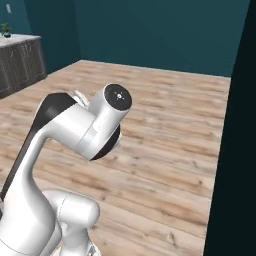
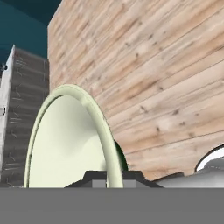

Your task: Take the smaller bowl and place it next to the appetizer plate on the dining counter , and place the larger bowl next to the plate with cooked food.

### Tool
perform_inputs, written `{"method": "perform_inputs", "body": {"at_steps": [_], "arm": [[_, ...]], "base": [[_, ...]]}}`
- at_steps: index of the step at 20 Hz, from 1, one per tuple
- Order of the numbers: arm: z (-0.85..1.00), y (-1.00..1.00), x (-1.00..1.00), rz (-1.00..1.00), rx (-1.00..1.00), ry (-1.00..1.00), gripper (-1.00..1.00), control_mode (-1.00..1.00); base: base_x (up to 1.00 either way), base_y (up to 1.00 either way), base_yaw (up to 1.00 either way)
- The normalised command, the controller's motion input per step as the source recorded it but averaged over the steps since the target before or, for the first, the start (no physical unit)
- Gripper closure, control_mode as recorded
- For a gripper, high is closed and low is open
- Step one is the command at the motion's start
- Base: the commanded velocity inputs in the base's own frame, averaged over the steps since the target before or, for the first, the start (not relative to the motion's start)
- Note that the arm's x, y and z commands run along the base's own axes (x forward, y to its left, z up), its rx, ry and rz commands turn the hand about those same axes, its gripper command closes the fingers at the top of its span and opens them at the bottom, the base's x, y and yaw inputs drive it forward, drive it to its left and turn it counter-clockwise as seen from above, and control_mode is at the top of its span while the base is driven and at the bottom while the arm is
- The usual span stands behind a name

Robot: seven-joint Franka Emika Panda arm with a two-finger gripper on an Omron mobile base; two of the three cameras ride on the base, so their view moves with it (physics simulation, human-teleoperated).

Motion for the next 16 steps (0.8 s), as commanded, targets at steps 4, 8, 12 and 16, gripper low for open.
{"method": "perform_inputs", "body": {"at_steps": [4, 8, 12, 16], "arm": [[0.00, 0.00, 0.00, 0.00, 0.00, 0.00, 1.00, 1.00], [0.00, 0.00, 0.00, 0.00, 0.00, 0.00, 1.00, 1.00], [0.00, 0.00, 0.00, 0.00, 0.00, 0.00, 1.00, 1.00], [0.00, 0.00, 0.00, 0.00, 0.00, 0.00, 1.00, 1.00]], "base": [[1.00, -0.13, 0.66], [1.00, -0.17, 0.67], [1.00, -0.19, 0.67], [1.00, -0.17, 0.66]]}}
